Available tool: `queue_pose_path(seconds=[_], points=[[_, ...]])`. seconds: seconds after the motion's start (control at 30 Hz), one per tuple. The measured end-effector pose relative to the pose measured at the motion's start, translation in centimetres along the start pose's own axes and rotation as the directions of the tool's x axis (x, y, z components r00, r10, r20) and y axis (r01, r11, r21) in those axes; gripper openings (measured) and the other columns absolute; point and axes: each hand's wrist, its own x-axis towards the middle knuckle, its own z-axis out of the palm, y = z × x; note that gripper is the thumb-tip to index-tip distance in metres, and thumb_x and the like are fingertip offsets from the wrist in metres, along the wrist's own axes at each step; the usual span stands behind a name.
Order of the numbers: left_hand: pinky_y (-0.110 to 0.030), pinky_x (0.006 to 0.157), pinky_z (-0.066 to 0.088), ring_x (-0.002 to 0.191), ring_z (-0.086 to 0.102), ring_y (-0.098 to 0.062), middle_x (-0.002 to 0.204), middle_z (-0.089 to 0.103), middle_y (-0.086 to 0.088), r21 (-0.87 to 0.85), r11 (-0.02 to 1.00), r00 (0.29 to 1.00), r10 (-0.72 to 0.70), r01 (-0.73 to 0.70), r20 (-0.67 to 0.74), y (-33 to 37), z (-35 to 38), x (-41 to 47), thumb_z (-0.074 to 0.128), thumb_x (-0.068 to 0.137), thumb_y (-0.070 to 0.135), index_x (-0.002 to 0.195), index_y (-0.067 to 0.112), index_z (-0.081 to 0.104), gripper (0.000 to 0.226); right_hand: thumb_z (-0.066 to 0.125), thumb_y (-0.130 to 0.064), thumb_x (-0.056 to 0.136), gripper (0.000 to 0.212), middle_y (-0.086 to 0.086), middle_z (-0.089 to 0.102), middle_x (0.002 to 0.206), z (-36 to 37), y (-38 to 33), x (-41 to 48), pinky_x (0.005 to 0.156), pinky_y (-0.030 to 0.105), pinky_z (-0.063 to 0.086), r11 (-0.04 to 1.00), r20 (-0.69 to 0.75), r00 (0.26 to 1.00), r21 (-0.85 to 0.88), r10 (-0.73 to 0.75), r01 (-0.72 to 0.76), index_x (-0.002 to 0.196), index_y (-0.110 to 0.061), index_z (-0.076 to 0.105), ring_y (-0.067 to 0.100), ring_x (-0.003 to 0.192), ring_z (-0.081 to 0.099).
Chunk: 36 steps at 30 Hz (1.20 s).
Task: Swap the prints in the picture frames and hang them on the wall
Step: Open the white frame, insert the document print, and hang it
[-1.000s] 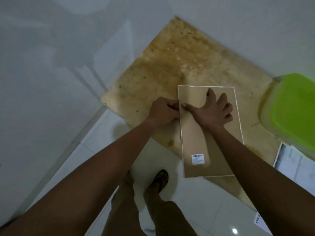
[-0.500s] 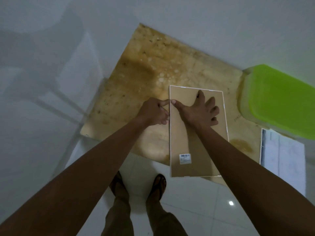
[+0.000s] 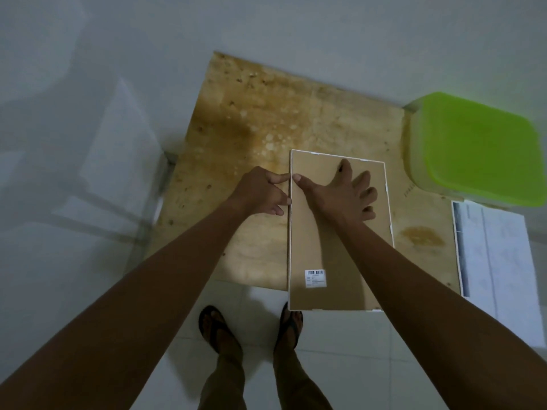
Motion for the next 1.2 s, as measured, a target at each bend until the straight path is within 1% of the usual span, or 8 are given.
queue_pose_path(seconds=[0.27, 0.4, 0.63, 0.8, 0.9, 0.97, 1.03, 1.2], points=[[-0.022, 0.058, 0.058, 0.065, 0.075, -0.018, 0.092, 0.077, -0.006, 0.001, 0.998, 0.992, -0.058, 0.058, -0.115, 0.8, 0.9, -0.2, 0.079, 0.075, 0.006, 0.124, 0.025, 0.069, 0.053, 0.060, -0.097, 0.048, 0.131, 0.003, -0.009, 0.167, -0.6, 0.2, 0.2, 0.112, 0.065, 0.013, 0.998, 0.080, 0.997, -0.060, -0.020, 0.025, 0.155, -0.044, 0.007, 0.040, 0.150, -0.002], [-0.023, 0.059, 0.059, 0.064, 0.075, -0.019, 0.092, 0.077, -0.007, -0.009, 0.998, 0.987, -0.064, 0.064, -0.148, 1.0, 1.1, -0.3, 0.077, 0.072, 0.006, 0.120, 0.024, 0.072, 0.051, 0.064, -0.094, 0.045, 0.133, 0.003, -0.008, 0.166, -0.2, 0.1, 0.2, 0.113, 0.064, 0.013, 0.999, 0.054, 0.998, -0.044, -0.007, 0.010, 0.154, -0.043, 0.010, 0.040, 0.150, -0.002], [-0.030, 0.066, 0.062, 0.060, 0.074, -0.016, 0.072, 0.076, -0.001, -0.005, 0.998, 0.976, -0.058, 0.058, -0.210, 1.2, 1.7, -0.7, 0.073, 0.067, 0.011, 0.114, 0.024, 0.075, 0.049, 0.067, -0.091, 0.048, 0.129, 0.004, -0.009, 0.166, 0.0, 0.2, 0.2, 0.113, 0.065, 0.011, 1.000, 0.042, 0.999, -0.021, -0.011, 0.012, 0.154, -0.044, 0.011, 0.040, 0.150, -0.004], [-0.033, 0.071, 0.063, 0.059, 0.073, -0.013, 0.079, 0.077, 0.001, 0.016, 0.999, 0.958, -0.035, 0.041, -0.284, 0.7, 2.2, -0.8, 0.075, 0.059, 0.021, 0.111, 0.029, 0.075, 0.053, 0.064, -0.093, 0.048, 0.123, 0.003, -0.007, 0.166, -0.1, 0.3, 0.5, 0.112, 0.064, 0.010, 0.999, 0.033, 0.999, -0.032, -0.010, 0.011, 0.151, -0.047, 0.015, 0.039, 0.149, -0.004], [-0.030, 0.078, 0.060, 0.067, 0.073, -0.010, 0.080, 0.077, 0.006, 0.095, 0.995, 0.930, -0.001, 0.038, -0.367, 0.3, 2.9, -0.9, 0.070, 0.049, 0.039, 0.111, 0.036, 0.075, 0.062, 0.063, -0.092, 0.047, 0.112, 0.003, -0.001, 0.164, -0.4, 0.7, 0.9, 0.110, 0.063, 0.015, 1.000, 0.021, 1.000, -0.024, -0.019, 0.020, 0.143, -0.048, 0.025, 0.040, 0.147, 0.003], [-0.023, 0.078, 0.056, 0.075, 0.073, -0.007, 0.083, 0.077, 0.004, 0.137, 0.990, 0.919, 0.032, 0.024, -0.392, 0.3, 3.3, -1.0, 0.070, 0.052, 0.044, 0.114, 0.036, 0.073, 0.063, 0.067, -0.090, 0.047, 0.119, 0.004, -0.008, 0.165, -0.6, 0.5, 1.0, 0.112, 0.065, 0.012, 1.000, 0.072, 0.997, -0.023, -0.012, 0.014, 0.147, -0.047, 0.018, 0.041, 0.149, -0.003], [-0.018, 0.070, 0.051, 0.080, 0.072, -0.006, 0.090, 0.078, 0.002, 0.171, 0.985, 0.913, 0.057, 0.014, -0.404, 0.3, 3.5, -0.9, 0.075, 0.058, 0.042, 0.117, 0.035, 0.072, 0.058, 0.072, -0.085, 0.048, 0.134, 0.005, -0.019, 0.166, -0.7, 0.1, 1.0, 0.115, 0.068, 0.005, 0.999, 0.138, 0.990, -0.042, 0.000, 0.006, 0.155, -0.044, 0.003, 0.042, 0.150, -0.013], [-0.030, 0.083, 0.056, 0.094, 0.071, -0.013, 0.095, 0.077, 0.001, 0.230, 0.973, 0.908, 0.088, 0.010, -0.409, 0.1, 3.7, -0.8, 0.074, 0.055, 0.043, 0.121, 0.035, 0.070, 0.066, 0.078, -0.077, 0.046, 0.137, 0.005, -0.019, 0.165, -0.5, -0.6, 1.0, 0.114, 0.071, 0.002, 1.000, 0.135, 0.991, -0.017, -0.008, 0.010, 0.154, -0.044, 0.002, 0.046, 0.149, -0.014]])
